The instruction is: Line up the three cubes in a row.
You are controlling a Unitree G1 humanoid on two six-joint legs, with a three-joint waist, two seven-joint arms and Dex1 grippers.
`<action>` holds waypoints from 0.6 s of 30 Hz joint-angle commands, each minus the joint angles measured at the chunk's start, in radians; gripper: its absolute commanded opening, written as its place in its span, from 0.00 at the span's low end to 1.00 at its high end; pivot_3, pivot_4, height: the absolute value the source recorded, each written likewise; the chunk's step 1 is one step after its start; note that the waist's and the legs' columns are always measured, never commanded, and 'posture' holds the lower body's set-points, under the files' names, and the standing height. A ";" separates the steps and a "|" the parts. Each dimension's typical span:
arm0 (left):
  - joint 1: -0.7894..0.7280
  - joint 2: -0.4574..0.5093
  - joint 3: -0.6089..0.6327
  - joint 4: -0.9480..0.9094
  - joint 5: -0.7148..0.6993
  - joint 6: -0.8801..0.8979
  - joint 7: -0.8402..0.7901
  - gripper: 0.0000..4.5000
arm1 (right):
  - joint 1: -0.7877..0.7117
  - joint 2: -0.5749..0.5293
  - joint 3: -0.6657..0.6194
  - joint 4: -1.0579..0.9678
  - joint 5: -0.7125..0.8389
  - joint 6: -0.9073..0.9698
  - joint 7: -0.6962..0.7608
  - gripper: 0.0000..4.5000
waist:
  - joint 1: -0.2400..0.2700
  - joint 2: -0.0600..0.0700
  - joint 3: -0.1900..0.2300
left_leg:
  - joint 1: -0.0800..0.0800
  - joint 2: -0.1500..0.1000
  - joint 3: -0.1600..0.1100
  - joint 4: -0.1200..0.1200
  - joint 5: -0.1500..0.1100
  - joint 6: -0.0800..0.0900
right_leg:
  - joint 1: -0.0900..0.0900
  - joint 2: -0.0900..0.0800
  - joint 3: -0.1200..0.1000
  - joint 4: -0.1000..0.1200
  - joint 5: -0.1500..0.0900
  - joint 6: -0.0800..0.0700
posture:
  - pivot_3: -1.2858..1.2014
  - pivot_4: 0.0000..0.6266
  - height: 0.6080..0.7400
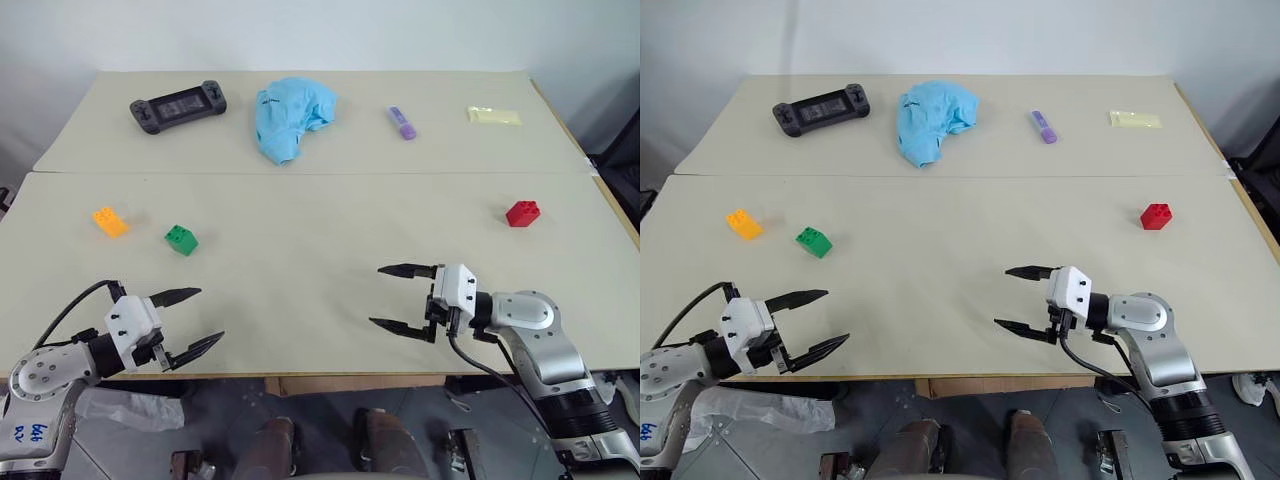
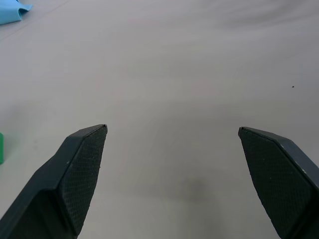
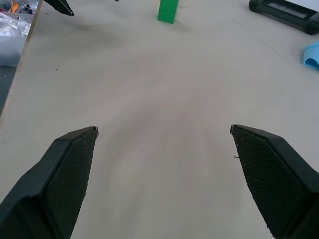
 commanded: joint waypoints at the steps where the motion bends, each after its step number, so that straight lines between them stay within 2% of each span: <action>1: -0.015 0.019 0.034 0.020 -0.013 0.003 -0.001 1.00 | -0.015 0.009 0.001 -0.006 0.000 -0.020 0.000 1.00 | 0.000 0.000 0.000 | 0.000 0.000 0.000 0.000 0.000 0.000 | 0.000 0.000 0.000 0.000 0.000 0.000 | 0.52 0.24 1.00; 4: -0.050 0.018 0.047 -0.006 -0.075 0.070 0.006 1.00 | -0.004 -0.009 -0.035 -0.035 0.017 -0.011 -0.008 1.00 | 0.000 0.000 0.000 | 0.000 0.000 0.000 0.000 0.000 0.000 | 0.000 0.000 0.000 0.000 0.000 0.000 | 0.52 0.24 1.00; 7: -0.086 0.018 0.037 -0.048 -0.132 0.131 -0.003 1.00 | 0.036 -0.034 -0.121 -0.100 0.114 0.103 -0.046 1.00 | 0.007 0.000 0.000 | -0.001 0.000 -0.001 0.001 0.000 0.000 | 0.000 0.000 -0.001 0.000 0.000 0.000 | 0.52 0.24 1.00; 11: -0.089 0.045 0.013 -0.086 -0.113 0.151 -0.039 1.00 | 0.060 -0.039 -0.204 -0.147 0.114 0.131 -0.141 1.00 | 0.005 0.000 0.000 | -0.001 0.000 -0.002 0.000 0.000 0.000 | 0.001 -0.001 -0.001 0.000 0.000 0.000 | 0.52 0.24 1.00; 12: -0.099 0.046 0.008 -0.099 -0.106 0.153 -0.030 1.00 | 0.071 -0.016 -0.264 -0.154 0.112 0.130 -0.221 1.00 | 0.003 0.000 0.000 | 0.000 0.000 -0.001 0.000 0.000 0.000 | 0.001 -0.001 -0.001 0.000 0.000 0.000 | 0.52 0.24 1.00; 14: -0.169 -0.009 -0.070 -0.144 -0.093 0.180 0.031 1.00 | 0.169 0.034 -0.469 -0.088 0.072 0.060 -0.419 1.00 | 0.008 0.000 0.000 | 0.000 0.000 -0.001 -0.001 0.000 0.000 | 0.000 0.000 -0.001 0.000 0.000 0.000 | 0.52 0.24 1.00; 15: -0.205 -0.038 -0.136 -0.160 -0.076 0.193 0.042 1.00 | 0.237 0.036 -0.535 -0.040 0.055 0.021 -0.443 1.00 | 0.026 0.001 -0.001 | 0.000 0.000 -0.002 0.000 0.000 -0.001 | 0.001 0.000 -0.002 0.000 0.000 0.000 | 0.52 0.24 1.00; 18: -0.256 -0.078 -0.223 -0.155 -0.051 0.217 0.043 1.00 | 0.310 0.031 -0.594 0.040 0.044 -0.015 -0.455 1.00 | 0.038 0.002 -0.001 | 0.000 -0.006 -0.006 0.000 0.000 0.002 | 0.003 -0.001 -0.003 0.000 0.000 0.000 | 0.52 0.24 1.00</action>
